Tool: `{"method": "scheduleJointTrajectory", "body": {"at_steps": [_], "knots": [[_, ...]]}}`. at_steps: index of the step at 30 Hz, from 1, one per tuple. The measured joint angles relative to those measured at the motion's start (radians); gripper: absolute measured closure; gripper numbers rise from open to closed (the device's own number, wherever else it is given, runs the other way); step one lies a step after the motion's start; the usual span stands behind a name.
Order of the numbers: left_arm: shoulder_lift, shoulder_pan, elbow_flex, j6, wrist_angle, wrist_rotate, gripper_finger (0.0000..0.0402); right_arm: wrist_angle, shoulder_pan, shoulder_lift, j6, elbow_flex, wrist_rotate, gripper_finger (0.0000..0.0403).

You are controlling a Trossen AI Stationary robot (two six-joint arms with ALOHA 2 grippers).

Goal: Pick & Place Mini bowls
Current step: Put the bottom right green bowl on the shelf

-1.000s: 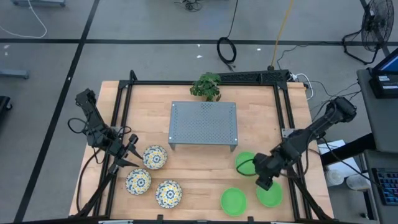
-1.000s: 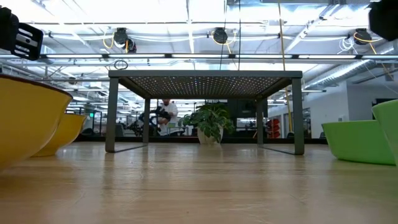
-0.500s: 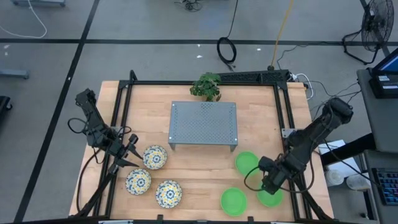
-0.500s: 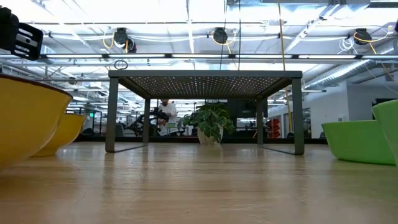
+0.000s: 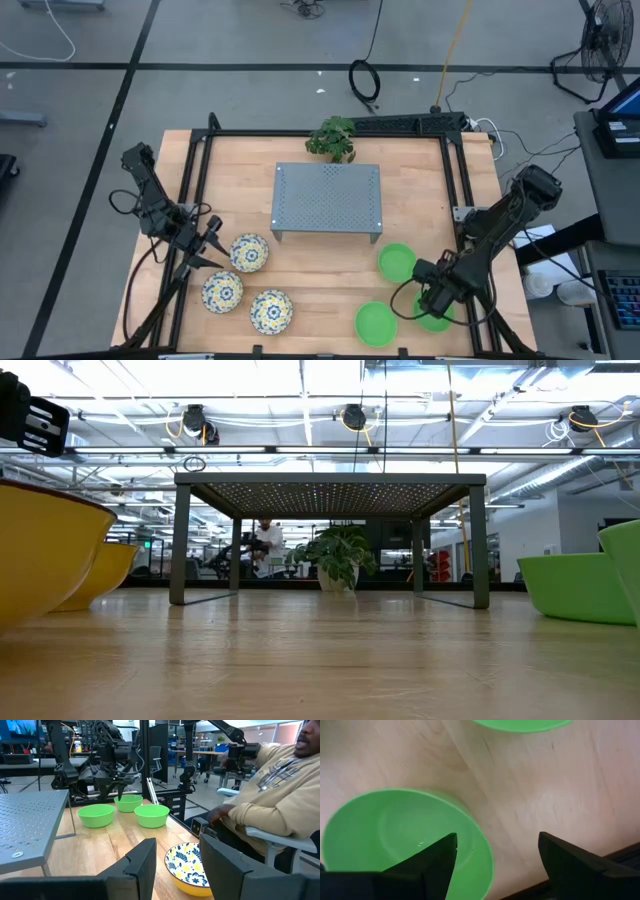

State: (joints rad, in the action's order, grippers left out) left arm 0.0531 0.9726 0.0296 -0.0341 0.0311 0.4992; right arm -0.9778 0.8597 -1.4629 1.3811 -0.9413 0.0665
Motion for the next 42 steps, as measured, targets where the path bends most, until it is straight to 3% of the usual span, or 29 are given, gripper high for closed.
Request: {"method": "scheduleJointTrajectory", "body": {"at_steps": [19,29,42], "knots": [[0.000,0.000,0.000,0.000,0.000,0.000,0.0249,0.005,0.011,-0.008,-0.014,0.000,-0.044,0.0187],[0.000,0.000,0.000,0.000,0.000,0.000,0.0249,0.015,0.027,-0.007,-0.008,0.005,-0.069,0.0188],[0.000,0.000,0.000,0.000,0.000,0.000,0.0249,0.104,0.025,-0.003,-0.006,0.100,-0.008,0.0188]]}}
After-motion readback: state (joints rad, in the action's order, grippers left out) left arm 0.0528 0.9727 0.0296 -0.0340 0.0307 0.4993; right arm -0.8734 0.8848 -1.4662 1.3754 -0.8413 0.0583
